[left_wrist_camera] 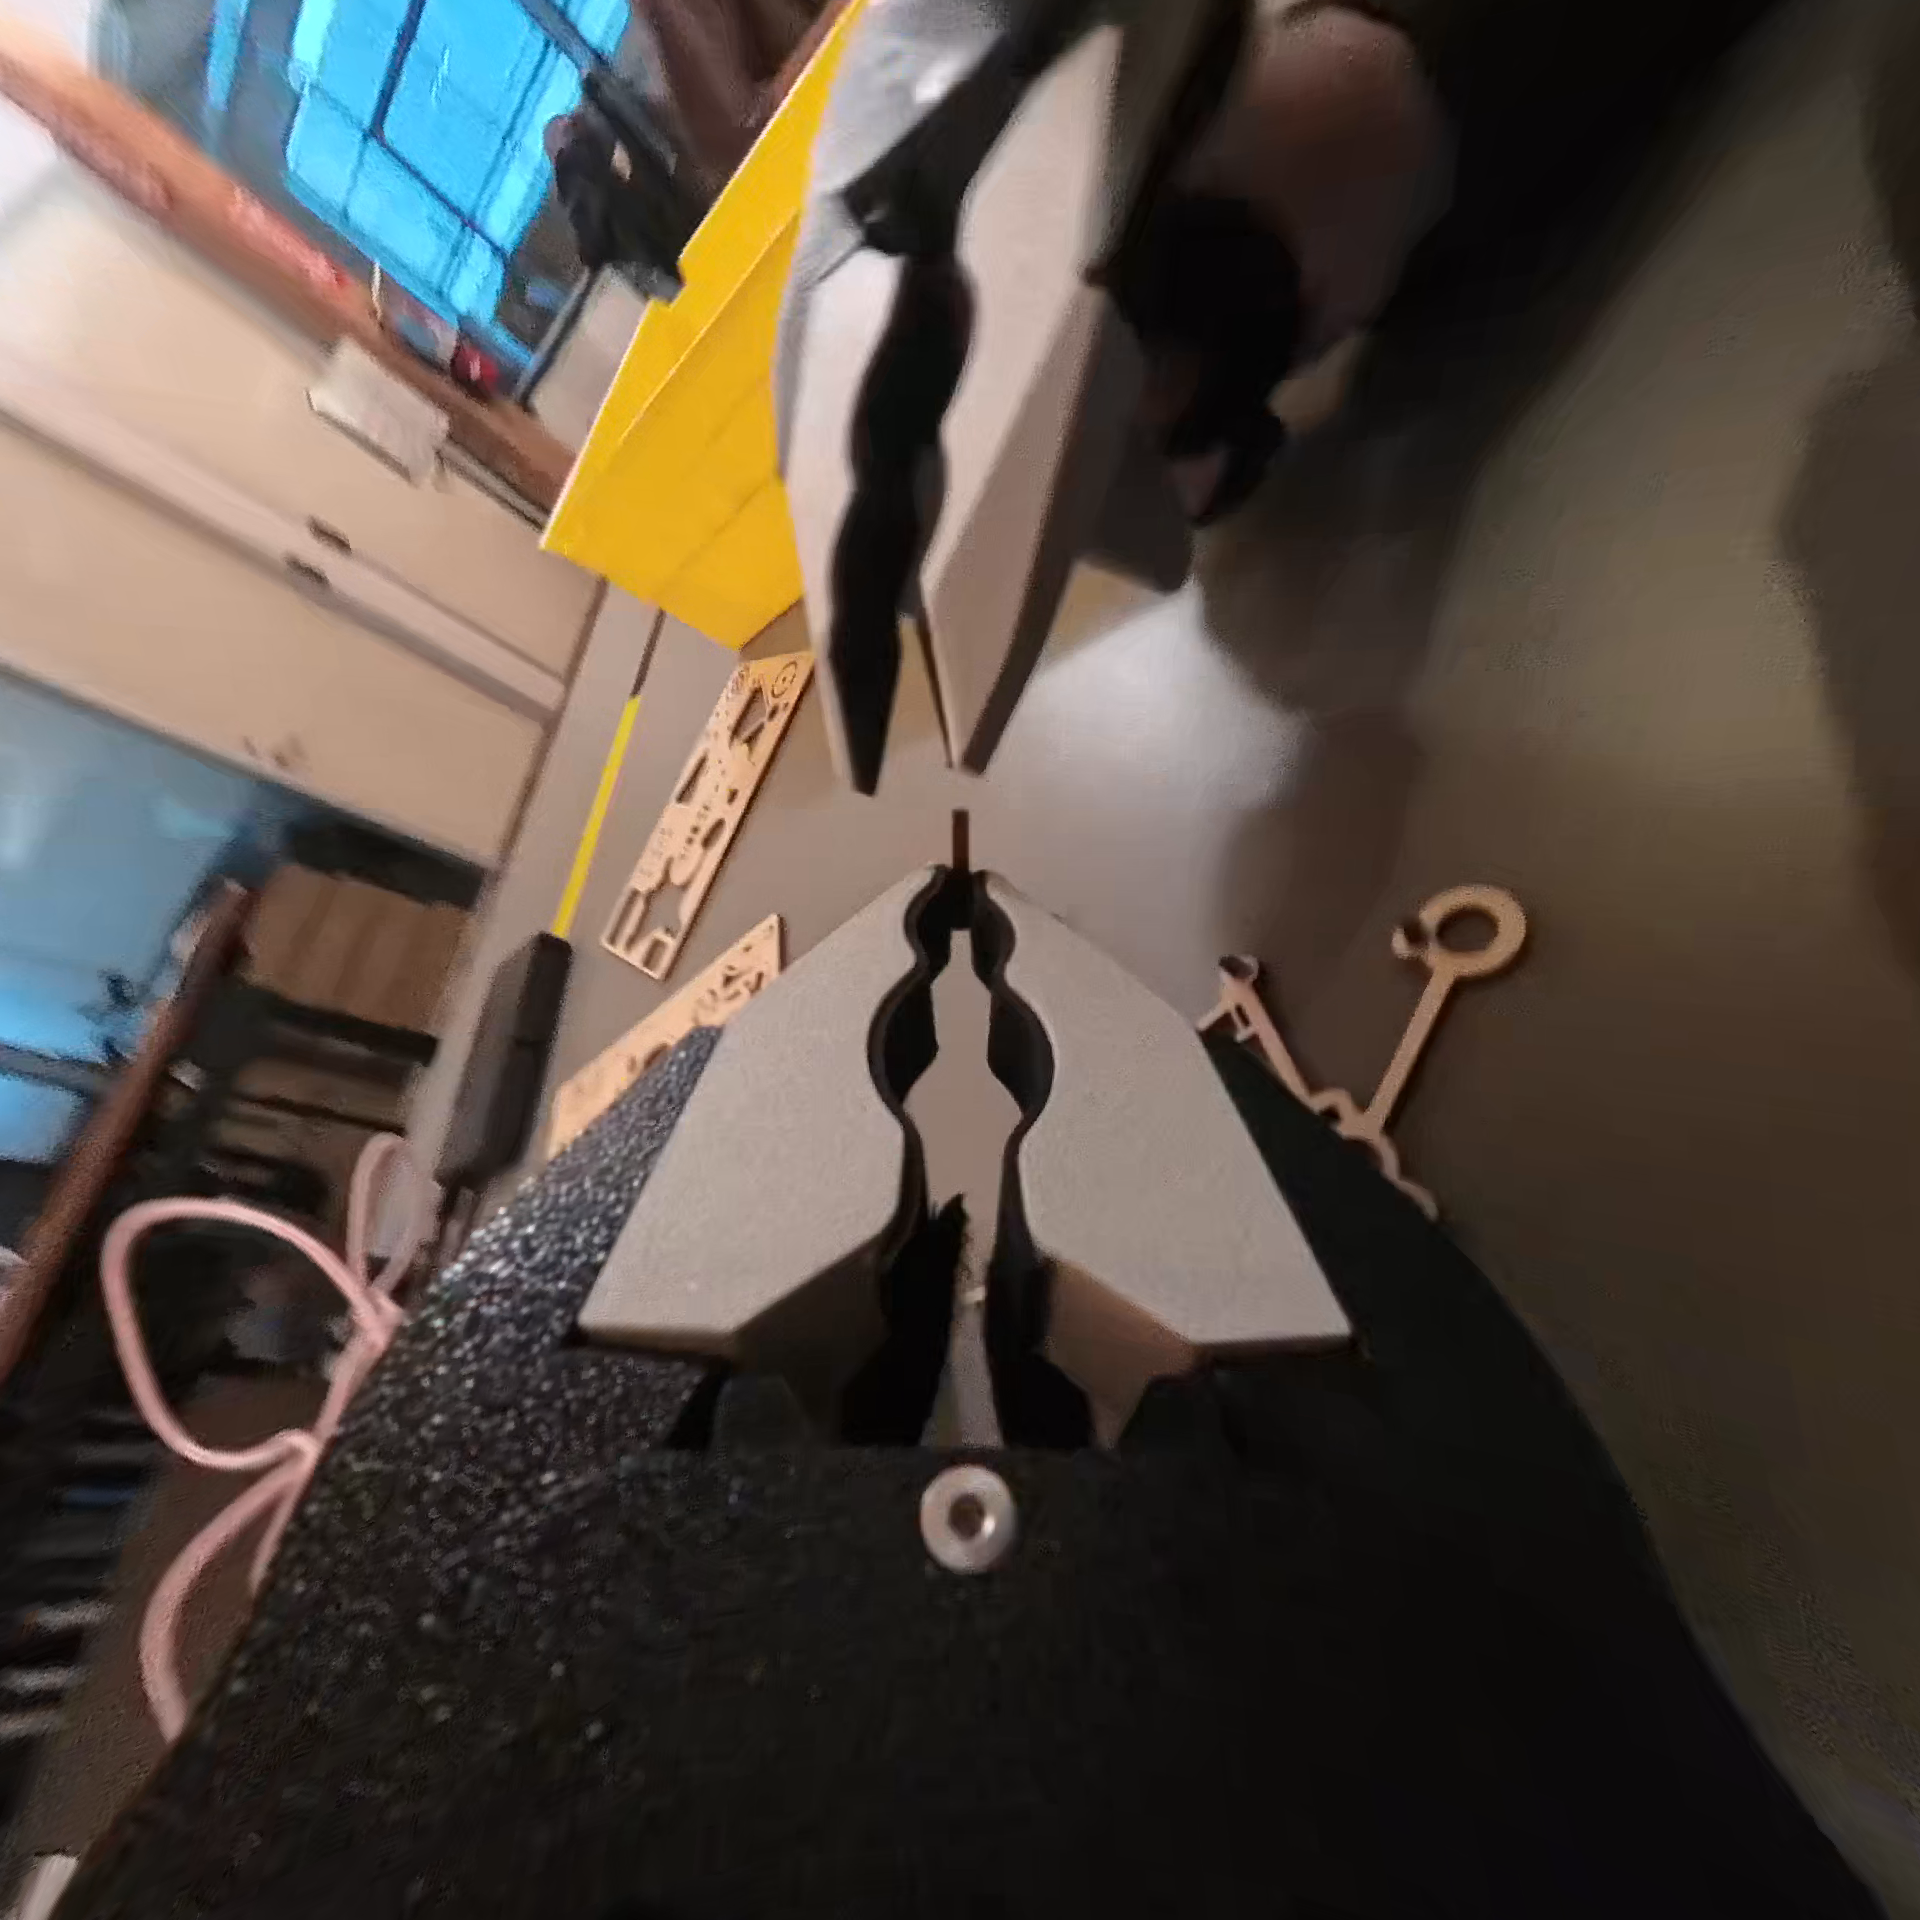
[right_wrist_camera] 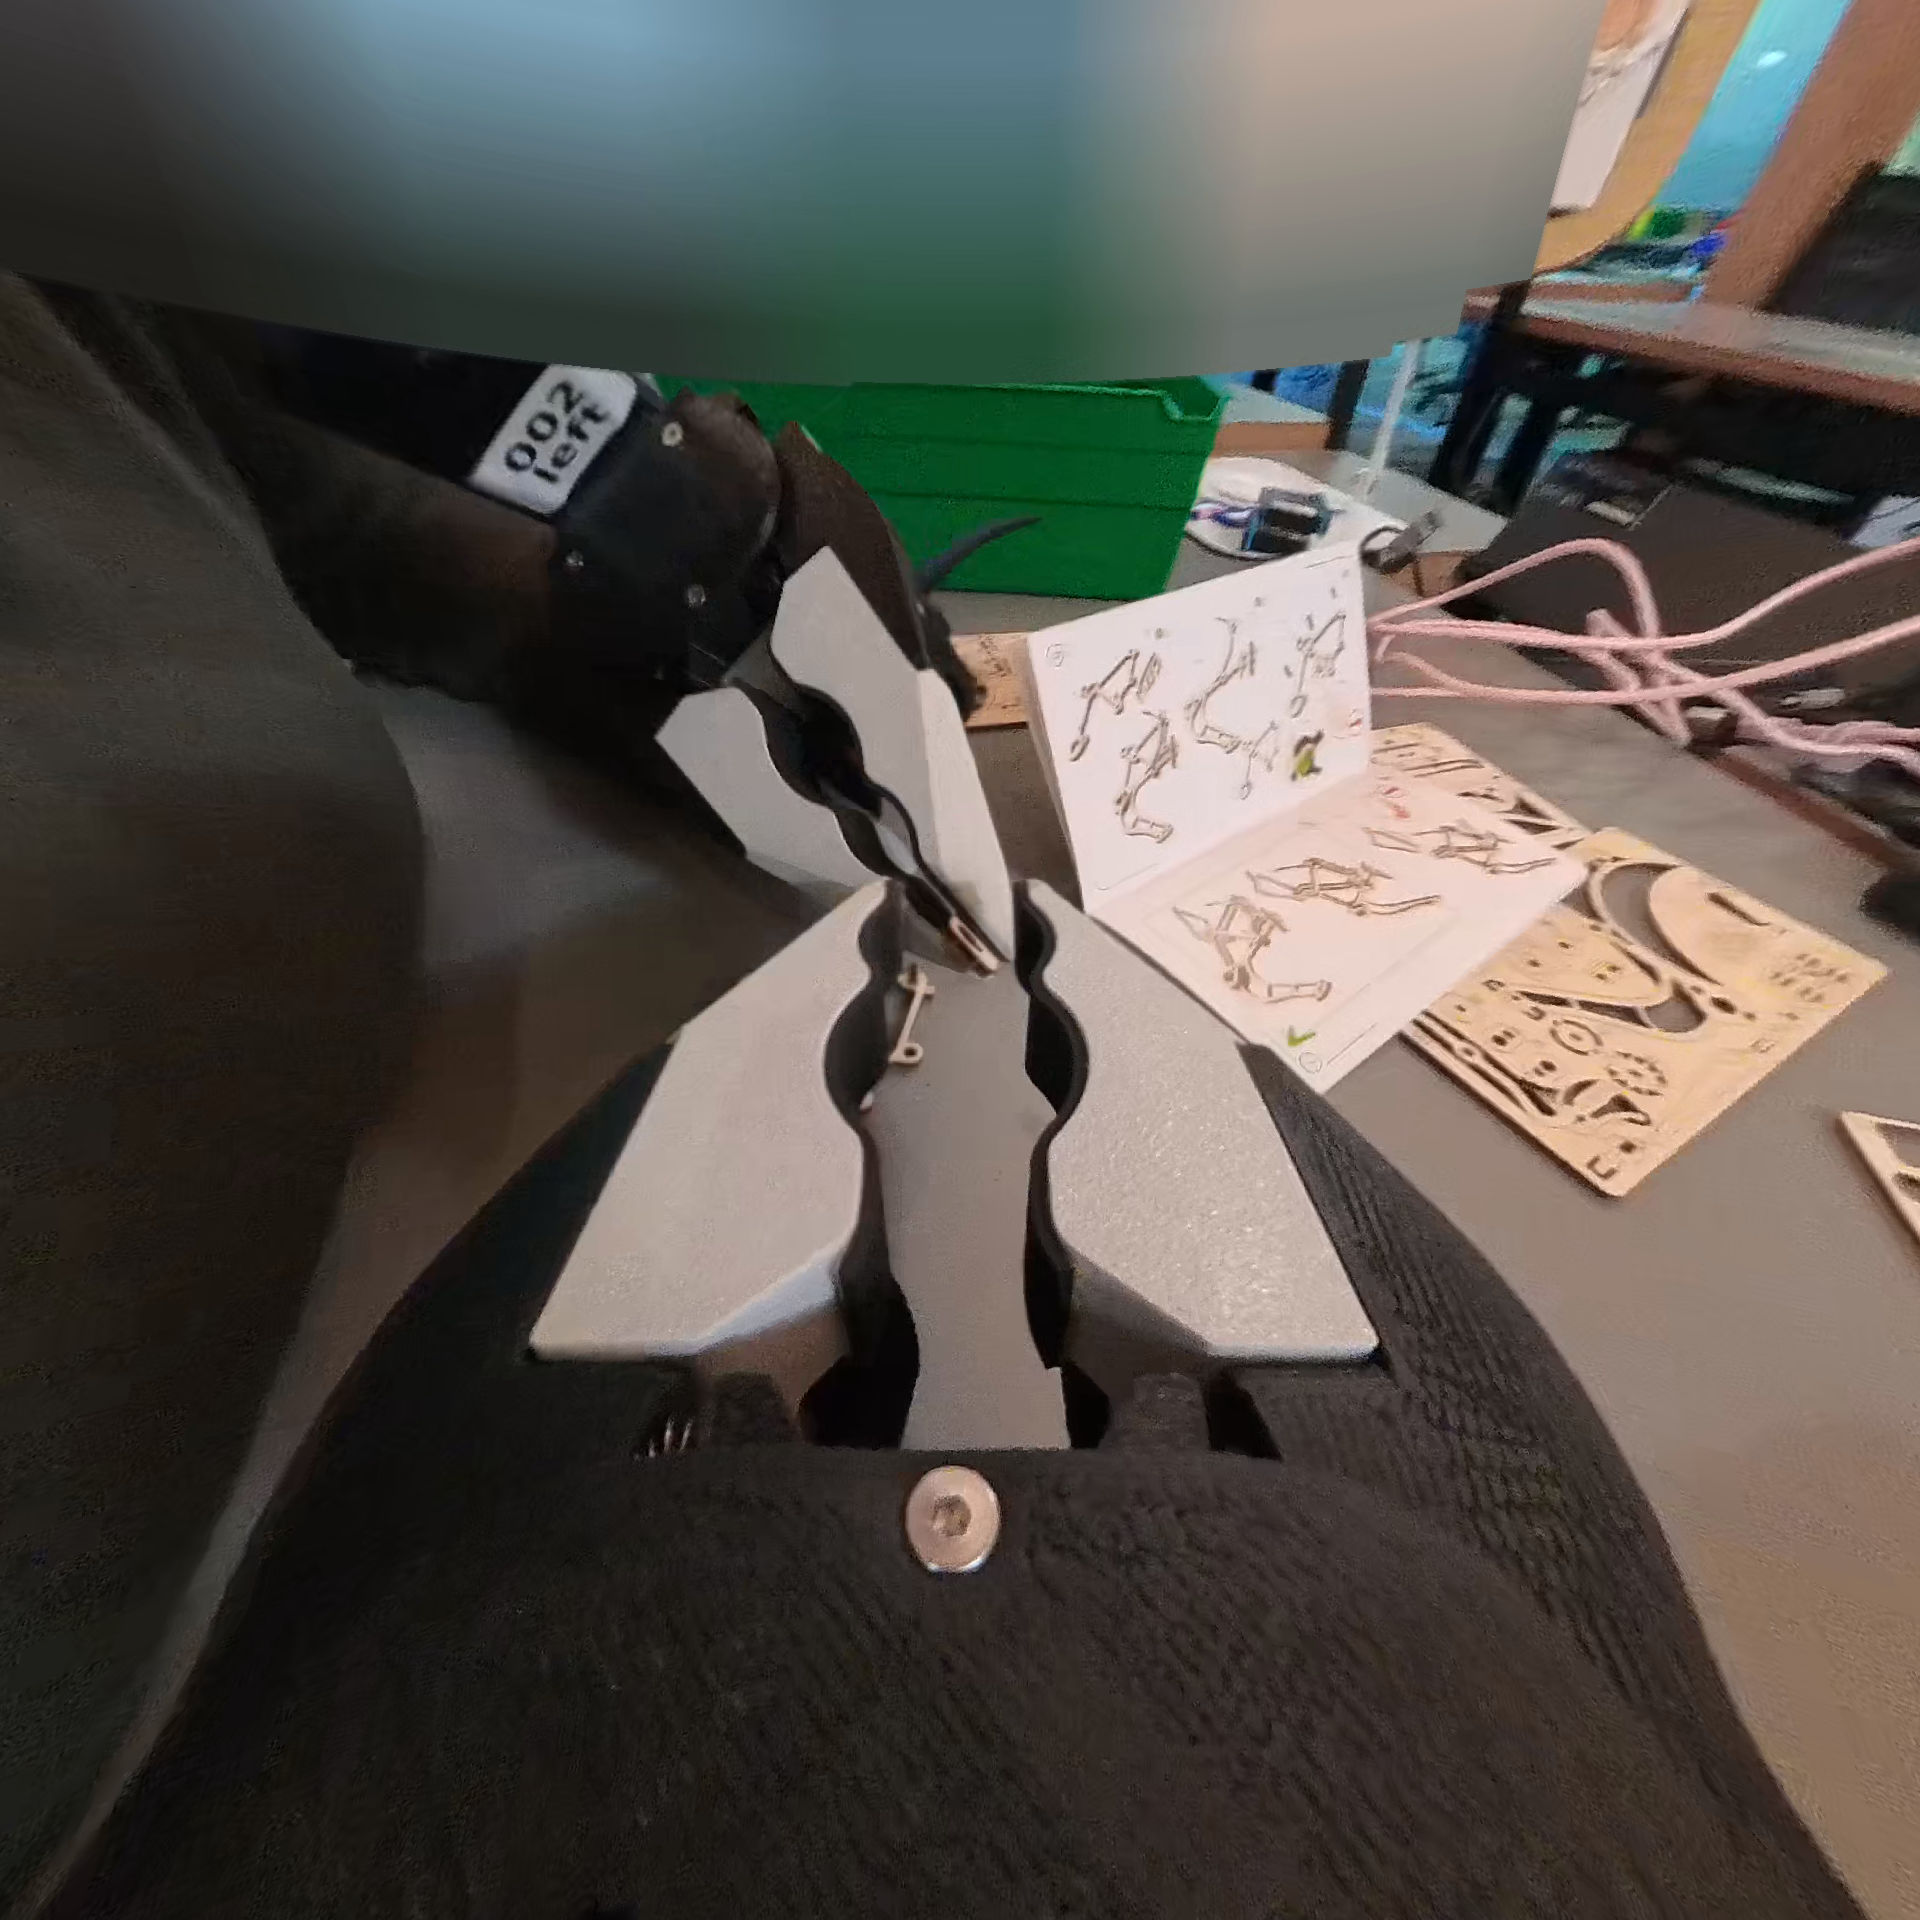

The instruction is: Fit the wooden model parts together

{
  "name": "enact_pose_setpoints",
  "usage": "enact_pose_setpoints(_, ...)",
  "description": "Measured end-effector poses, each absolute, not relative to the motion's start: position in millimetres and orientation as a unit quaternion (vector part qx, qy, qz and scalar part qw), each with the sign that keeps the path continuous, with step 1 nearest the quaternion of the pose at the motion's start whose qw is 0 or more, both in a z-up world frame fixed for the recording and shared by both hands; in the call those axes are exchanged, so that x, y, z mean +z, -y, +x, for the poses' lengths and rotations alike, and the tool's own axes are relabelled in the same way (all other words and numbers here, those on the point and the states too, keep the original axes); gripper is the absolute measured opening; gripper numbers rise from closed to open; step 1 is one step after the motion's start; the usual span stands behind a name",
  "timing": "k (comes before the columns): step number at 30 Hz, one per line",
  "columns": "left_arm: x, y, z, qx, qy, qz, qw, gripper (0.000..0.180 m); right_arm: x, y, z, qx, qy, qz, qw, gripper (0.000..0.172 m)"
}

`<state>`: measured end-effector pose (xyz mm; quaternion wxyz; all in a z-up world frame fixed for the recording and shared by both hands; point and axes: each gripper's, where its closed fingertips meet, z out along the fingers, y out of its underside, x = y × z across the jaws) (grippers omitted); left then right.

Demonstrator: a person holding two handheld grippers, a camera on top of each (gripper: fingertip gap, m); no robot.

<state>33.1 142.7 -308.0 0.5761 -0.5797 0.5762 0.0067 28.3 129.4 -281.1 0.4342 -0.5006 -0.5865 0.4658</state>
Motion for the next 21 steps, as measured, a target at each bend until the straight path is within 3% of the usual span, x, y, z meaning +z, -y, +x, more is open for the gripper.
enact_pose_setpoints(12,-308.9,-138.3,35.7,0.062,-0.611,-0.512,0.601,0.001,-306.3,-143.4,39.4,0.429,0.628,-0.524,0.384,0.023)
enact_pose_setpoints(21,-303.0,-129.1,45.9,0.011,-0.602,-0.514,0.611,0.001,-297.1,-117.8,39.8,0.330,0.714,-0.384,0.484,0.010)
